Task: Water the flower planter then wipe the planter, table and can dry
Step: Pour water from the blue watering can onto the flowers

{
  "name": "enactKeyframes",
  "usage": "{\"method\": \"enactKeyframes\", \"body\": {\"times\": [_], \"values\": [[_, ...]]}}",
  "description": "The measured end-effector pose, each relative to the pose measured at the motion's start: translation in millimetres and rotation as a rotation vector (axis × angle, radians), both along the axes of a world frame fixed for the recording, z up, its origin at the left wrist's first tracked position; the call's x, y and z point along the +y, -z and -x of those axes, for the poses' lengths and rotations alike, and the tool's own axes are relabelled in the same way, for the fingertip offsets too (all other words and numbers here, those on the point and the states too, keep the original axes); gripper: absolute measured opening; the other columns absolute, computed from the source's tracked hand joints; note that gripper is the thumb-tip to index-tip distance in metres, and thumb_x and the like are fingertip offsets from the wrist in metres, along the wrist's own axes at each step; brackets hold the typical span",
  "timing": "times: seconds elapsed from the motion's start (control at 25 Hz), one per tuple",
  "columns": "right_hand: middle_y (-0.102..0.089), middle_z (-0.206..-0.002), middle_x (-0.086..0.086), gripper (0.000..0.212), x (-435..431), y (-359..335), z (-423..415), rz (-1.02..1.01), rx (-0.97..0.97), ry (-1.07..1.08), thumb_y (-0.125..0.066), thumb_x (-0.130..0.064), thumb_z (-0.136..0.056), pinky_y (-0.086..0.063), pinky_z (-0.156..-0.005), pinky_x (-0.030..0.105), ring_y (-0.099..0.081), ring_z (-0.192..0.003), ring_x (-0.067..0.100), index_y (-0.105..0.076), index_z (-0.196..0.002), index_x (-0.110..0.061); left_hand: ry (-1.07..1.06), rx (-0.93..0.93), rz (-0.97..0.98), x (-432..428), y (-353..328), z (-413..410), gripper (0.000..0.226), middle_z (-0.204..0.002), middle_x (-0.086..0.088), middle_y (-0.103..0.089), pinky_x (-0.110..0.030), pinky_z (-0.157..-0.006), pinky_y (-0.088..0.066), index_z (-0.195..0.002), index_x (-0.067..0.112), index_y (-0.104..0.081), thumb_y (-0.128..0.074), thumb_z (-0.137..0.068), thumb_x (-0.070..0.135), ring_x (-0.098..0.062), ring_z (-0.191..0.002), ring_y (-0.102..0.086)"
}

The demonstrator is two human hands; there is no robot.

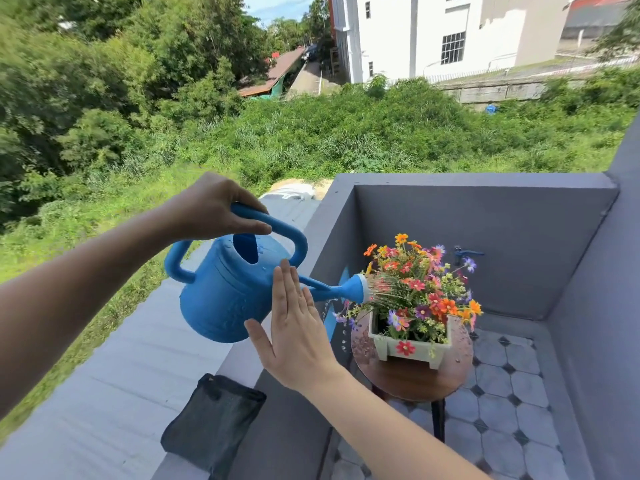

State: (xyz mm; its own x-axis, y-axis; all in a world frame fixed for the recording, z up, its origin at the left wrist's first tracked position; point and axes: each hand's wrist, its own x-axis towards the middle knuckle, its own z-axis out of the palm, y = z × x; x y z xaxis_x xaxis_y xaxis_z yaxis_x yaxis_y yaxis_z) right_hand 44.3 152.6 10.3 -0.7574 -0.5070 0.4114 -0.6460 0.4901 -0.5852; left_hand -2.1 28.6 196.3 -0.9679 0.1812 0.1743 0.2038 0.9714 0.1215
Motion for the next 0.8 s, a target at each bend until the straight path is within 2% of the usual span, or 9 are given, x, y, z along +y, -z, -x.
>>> {"method": "enactKeyframes", "body": {"times": [0.12,0.2,0.32,0.36,0.44,0.6,0.8], "values": [[-0.016,-0.158,0.015,0.071,12.6,5.4,-5.4,-0.033,0.114,0.164,-0.020,-0.052,-0.096,-0.006,-0.112,0.047,-0.015,-0.144,0.027,-0.006,-0.148,-0.006,0.050,-0.007,0.009,15.5,0.2,1.4,0.030,-0.056,0.024,-0.054,-0.002,-0.051,-0.038,-0.096,0.015,-0.076,-0.078,-0.072,0.032,0.017,-0.051,-0.053],[-0.025,-0.155,0.017,0.073,21.6,3.6,-4.3,-0.052,0.142,0.218,-0.019,-0.053,-0.096,-0.016,-0.110,0.048,-0.025,-0.142,0.028,-0.014,-0.147,-0.001,0.108,-0.004,0.026,27.3,-2.9,2.8,0.028,-0.054,0.027,-0.050,-0.001,-0.050,-0.037,-0.097,0.013,-0.076,-0.077,-0.074,0.029,0.017,-0.048,-0.051],[0.000,-0.159,0.013,0.072,30.8,-7.8,2.8,-0.018,0.100,0.165,-0.022,-0.055,-0.095,0.003,-0.113,0.045,-0.004,-0.146,0.028,0.004,-0.148,-0.014,0.164,0.022,0.026,35.2,-10.3,6.5,0.027,-0.048,0.032,-0.046,-0.001,-0.047,-0.036,-0.098,0.008,-0.075,-0.075,-0.076,0.024,0.017,-0.044,-0.050],[0.008,-0.158,0.010,0.072,31.4,-13.1,5.6,-0.013,0.080,0.144,-0.022,-0.055,-0.094,0.010,-0.113,0.042,0.004,-0.146,0.027,0.009,-0.147,-0.018,0.165,0.039,0.025,34.2,-13.0,8.0,0.028,-0.052,0.031,-0.049,-0.001,-0.047,-0.036,-0.099,0.008,-0.075,-0.075,-0.076,0.024,0.017,-0.044,-0.050],[0.017,-0.157,0.008,0.076,30.4,-22.6,9.9,-0.016,0.066,0.139,-0.022,-0.056,-0.093,0.016,-0.113,0.036,0.013,-0.146,0.023,0.014,-0.147,-0.016,0.142,0.062,0.030,31.0,-18.4,11.2,0.030,-0.058,0.018,-0.056,-0.002,-0.051,-0.039,-0.100,0.009,-0.075,-0.075,-0.076,0.027,0.019,-0.049,-0.052],[0.028,-0.152,0.001,0.081,19.8,-31.9,14.1,-0.028,0.002,0.076,-0.026,-0.054,-0.095,0.014,-0.116,0.031,0.018,-0.145,0.017,0.015,-0.147,-0.008,0.092,0.047,0.056,20.5,-27.2,11.8,0.028,-0.059,0.019,-0.055,0.000,-0.055,-0.039,-0.099,0.012,-0.075,-0.075,-0.075,0.027,0.020,-0.053,-0.053],[0.025,-0.155,0.003,0.080,3.7,-27.1,0.4,-0.059,-0.085,-0.003,-0.019,-0.056,-0.094,0.013,-0.117,0.031,0.020,-0.144,0.014,0.016,-0.147,-0.008,0.042,-0.020,0.137,5.7,-23.4,10.8,0.028,-0.058,0.020,-0.058,-0.003,-0.057,-0.040,-0.097,0.018,-0.076,-0.076,-0.073,0.032,0.020,-0.059,-0.053]]}}
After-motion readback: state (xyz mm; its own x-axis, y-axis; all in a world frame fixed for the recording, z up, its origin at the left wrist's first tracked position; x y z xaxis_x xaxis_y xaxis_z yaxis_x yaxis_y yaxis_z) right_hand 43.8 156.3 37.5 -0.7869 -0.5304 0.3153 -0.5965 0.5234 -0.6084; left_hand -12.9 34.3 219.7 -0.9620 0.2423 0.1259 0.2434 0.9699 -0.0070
